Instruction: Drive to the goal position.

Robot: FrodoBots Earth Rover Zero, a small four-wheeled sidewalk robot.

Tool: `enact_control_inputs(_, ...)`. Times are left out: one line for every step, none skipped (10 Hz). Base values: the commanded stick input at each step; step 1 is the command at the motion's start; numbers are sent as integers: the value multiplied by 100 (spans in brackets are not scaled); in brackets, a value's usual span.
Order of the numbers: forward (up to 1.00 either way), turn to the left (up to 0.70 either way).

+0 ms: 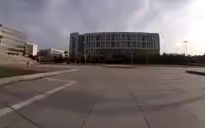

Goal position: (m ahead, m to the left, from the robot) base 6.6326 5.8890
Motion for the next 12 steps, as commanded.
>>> enact_control_inputs(70, 0)
enact_control_inputs(70, 0)
enact_control_inputs(70, 0)
enact_control_inputs(70, 0)
enact_control_inputs(70, 0)
enact_control_inputs(70, 0)
enact_control_inputs(70, 0)
enact_control_inputs(70, 0)
enact_control_inputs(70, 0)
enact_control_inputs(70, 0)
enact_control_inputs(70, 0)
enact_control_inputs(70, 0)
